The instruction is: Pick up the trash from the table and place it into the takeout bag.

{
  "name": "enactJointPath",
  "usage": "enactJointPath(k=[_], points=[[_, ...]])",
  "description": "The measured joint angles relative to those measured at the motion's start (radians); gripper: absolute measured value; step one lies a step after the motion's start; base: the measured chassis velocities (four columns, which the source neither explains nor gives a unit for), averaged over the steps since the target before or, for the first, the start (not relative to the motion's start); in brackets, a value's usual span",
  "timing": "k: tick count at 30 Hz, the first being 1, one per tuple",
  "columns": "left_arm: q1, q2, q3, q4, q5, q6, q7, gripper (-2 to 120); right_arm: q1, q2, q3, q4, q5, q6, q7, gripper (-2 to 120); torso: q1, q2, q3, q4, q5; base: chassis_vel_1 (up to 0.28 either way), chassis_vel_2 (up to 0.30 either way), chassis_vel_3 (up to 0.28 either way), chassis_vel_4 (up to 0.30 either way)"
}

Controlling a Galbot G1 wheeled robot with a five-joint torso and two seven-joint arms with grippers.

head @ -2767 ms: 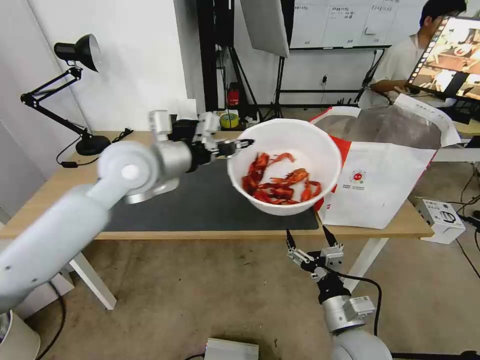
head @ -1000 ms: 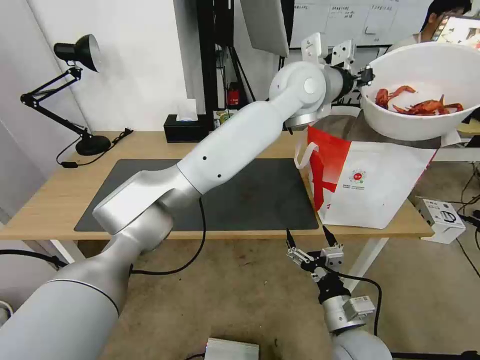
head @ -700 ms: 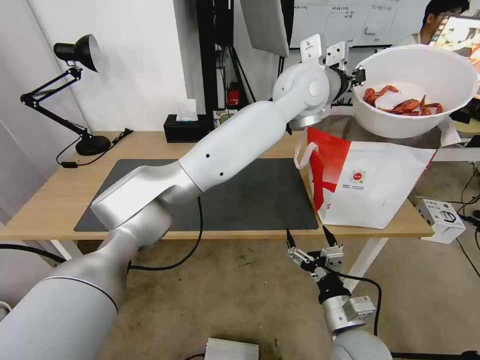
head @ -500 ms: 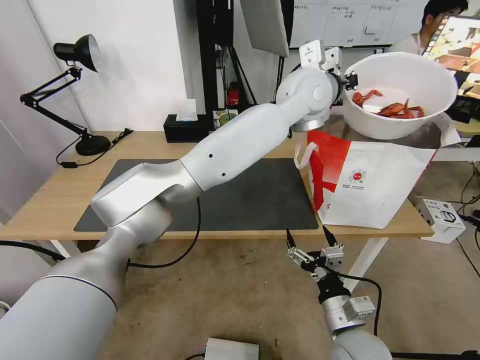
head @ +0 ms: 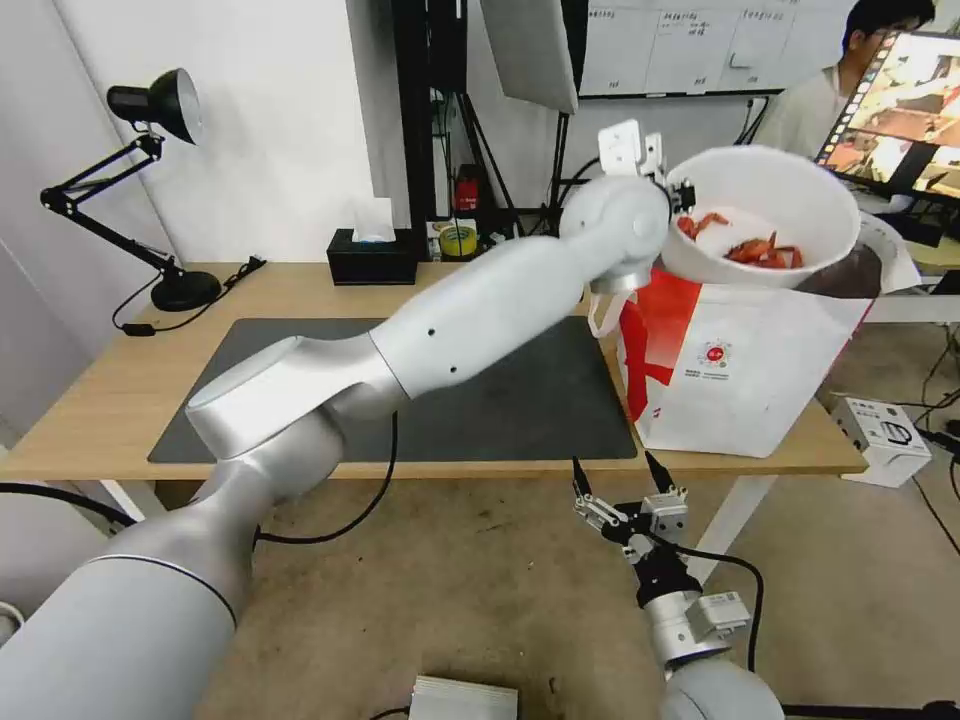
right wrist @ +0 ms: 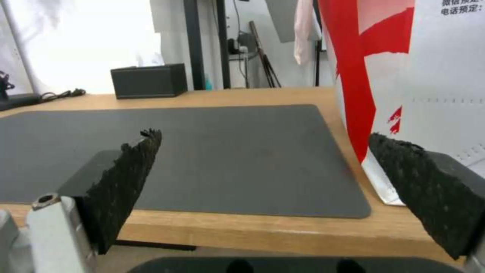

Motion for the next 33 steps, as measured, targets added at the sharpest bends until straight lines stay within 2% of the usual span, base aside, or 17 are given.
enactJointPath(k=[5, 7, 9, 10, 13, 15, 17, 19, 21, 25, 28, 29, 32, 33], points=[[0.005, 0.001, 0.002, 0.0, 0.003, 0.002, 0.001, 0, 0.0, 0.0, 0.0, 0.0, 0.0, 0.0, 0.0, 100, 0.0, 0.0, 0.0, 0.0, 0.0, 0.0, 0.0, 0.0, 0.0], [0.005, 0.001, 0.002, 0.0, 0.003, 0.003, 0.002, 4, 0.0, 0.0, 0.0, 0.0, 0.0, 0.0, 0.0, 100, 0.0, 0.0, 0.0, 0.0, 0.0, 0.0, 0.0, 0.0, 0.0], [0.007, 0.001, 0.002, 0.0, 0.003, 0.005, 0.005, 14, 0.0, 0.0, 0.0, 0.0, 0.0, 0.0, 0.0, 100, 0.0, 0.0, 0.0, 0.0, 0.0, 0.0, 0.0, 0.0, 0.0], [0.007, 0.001, 0.002, 0.0, 0.003, 0.005, 0.005, 14, 0.0, 0.0, 0.0, 0.0, 0.0, 0.0, 0.0, 100, 0.0, 0.0, 0.0, 0.0, 0.0, 0.0, 0.0, 0.0, 0.0], [0.011, 0.001, 0.001, -0.004, 0.003, 0.007, 0.009, 29, 0.0, 0.0, 0.0, 0.0, 0.0, 0.0, 0.0, 100, 0.0, 0.0, 0.0, 0.0, 0.0, 0.0, 0.0, 0.0, 0.0], [0.011, 0.002, 0.001, -0.005, 0.002, 0.008, 0.01, 32, 0.0, 0.0, 0.0, 0.0, 0.0, 0.0, 0.0, 100, 0.0, 0.0, 0.0, 0.0, 0.0, 0.0, 0.0, 0.0, 0.0], [0.012, 0.002, -0.001, -0.008, 0.001, 0.009, 0.014, 44, 0.0, 0.0, 0.0, 0.0, 0.0, 0.0, 0.0, 100, 0.0, 0.0, 0.0, 0.0, 0.0, 0.0, 0.0, 0.0, 0.0], [0.012, 0.002, -0.002, -0.009, 0.0, 0.009, 0.015, 48, 0.0, 0.0, 0.0, 0.0, 0.0, 0.0, 0.0, 100, 0.0, 0.0, 0.0, 0.0, 0.0, 0.0, 0.0, 0.0, 0.0], [0.013, 0.002, -0.002, -0.012, -0.001, 0.011, 0.015, 59, 0.0, 0.0, 0.0, 0.0, 0.0, 0.0, 0.0, 100, 0.0, 0.0, 0.0, 0.0, 0.0, 0.0, 0.0, 0.0, 0.0], [0.014, 0.002, -0.002, -0.012, 0.0, 0.011, 0.016, 68, 0.0, 0.0, 0.0, 0.0, 0.0, 0.0, 0.0, 100, 0.0, 0.0, 0.0, 0.0, 0.0, 0.0, 0.0, 0.0, 0.0], [0.014, 0.002, -0.002, -0.013, 0.004, 0.012, 0.023, 84, 0.0, 0.0, 0.0, 0.0, 0.0, 0.0, 0.0, 100, 0.0, 0.0, 0.0, 0.0, 0.0, 0.0, 0.0, 0.0, 0.0], [0.014, 0.002, -0.002, -0.013, 0.004, 0.012, 0.023, 84, 0.0, 0.0, 0.0, 0.0, 0.0, 0.0, 0.0, 100, 0.0, 0.0, 0.0, 0.0, 0.0, 0.0, 0.0, 0.0, 0.0], [0.014, 0.002, -0.001, -0.019, 0.005, 0.012, 0.031, 97, 0.0, 0.0, 0.0, 0.0, 0.0, 0.0, 0.0, 100, 0.0, 0.0, 0.0, 0.0, 0.0, 0.0, 0.0, 0.0, 0.0], [0.014, 0.002, -0.001, -0.019, 0.005, 0.012, 0.031, 97, 0.0, 0.0, 0.0, 0.0, 0.0, 0.0, 0.0, 100, 0.0, 0.0, 0.0, 0.0, 0.0, 0.0, 0.0, 0.0, 0.0]])
